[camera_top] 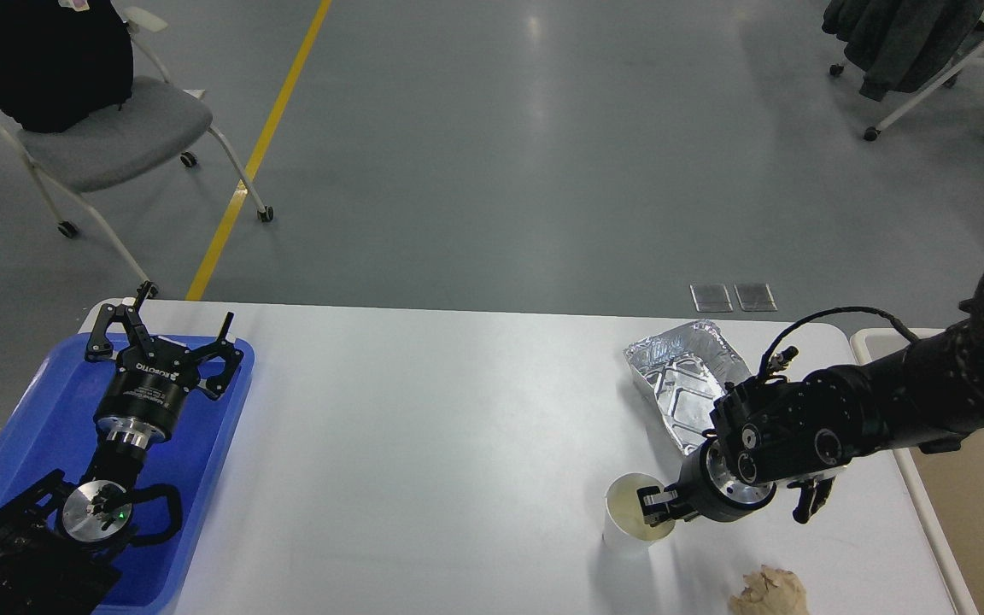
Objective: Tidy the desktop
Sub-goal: 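Close the right gripper on the rim of the white paper cup, then lift the paper cup with the right gripper toward the bin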
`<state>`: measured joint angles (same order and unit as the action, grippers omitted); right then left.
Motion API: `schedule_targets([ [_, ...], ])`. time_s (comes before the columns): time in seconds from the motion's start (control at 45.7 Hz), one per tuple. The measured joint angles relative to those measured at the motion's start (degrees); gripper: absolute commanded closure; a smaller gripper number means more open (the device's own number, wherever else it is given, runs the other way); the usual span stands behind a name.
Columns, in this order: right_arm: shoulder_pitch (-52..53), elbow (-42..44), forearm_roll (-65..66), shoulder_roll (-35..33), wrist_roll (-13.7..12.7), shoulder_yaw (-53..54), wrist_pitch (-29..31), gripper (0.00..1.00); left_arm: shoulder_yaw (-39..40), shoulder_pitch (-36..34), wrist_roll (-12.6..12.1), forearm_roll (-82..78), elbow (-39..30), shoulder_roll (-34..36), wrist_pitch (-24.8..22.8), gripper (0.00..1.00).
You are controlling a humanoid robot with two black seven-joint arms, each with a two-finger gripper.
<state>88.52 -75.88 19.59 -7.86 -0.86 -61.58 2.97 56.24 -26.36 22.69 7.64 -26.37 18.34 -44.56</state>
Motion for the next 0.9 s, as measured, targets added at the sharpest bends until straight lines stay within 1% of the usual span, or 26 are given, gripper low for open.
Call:
schedule_targets([
  [0.241,2.58,-1.83,-0.08,-0.38,-0.09,-0.55,0.0,1.0,0.07,0.06,0.0,0.0,0.0,-0.03,0.0,0.01],
  [0.547,11.75,-9.87,-2.57,-1.86,-0.07,-2.39,1.15,1.0,0.15,0.08,-0.01,0.02,0.0,-0.06,-0.03,0.01],
  [0.723,20.01,-13.76,-5.56,-3.63,0.02,-2.81,6.41,1.0,0.18,0.08,-0.03,0.07,0.0,-0.06,-0.04,0.01],
  [0.81,24.7,-15.05,-6.7,-4.62,0.02,-3.0,10.18,1.0,0.18,0.09,-0.03,0.07,0.0,-0.06,-0.04,0.01],
  [0.898,30.89,-16.01,-7.57,-5.97,0.01,-3.4,15.51,1.0,0.19,0.09,-0.03,0.08,0.0,-0.06,-0.04,0.01],
])
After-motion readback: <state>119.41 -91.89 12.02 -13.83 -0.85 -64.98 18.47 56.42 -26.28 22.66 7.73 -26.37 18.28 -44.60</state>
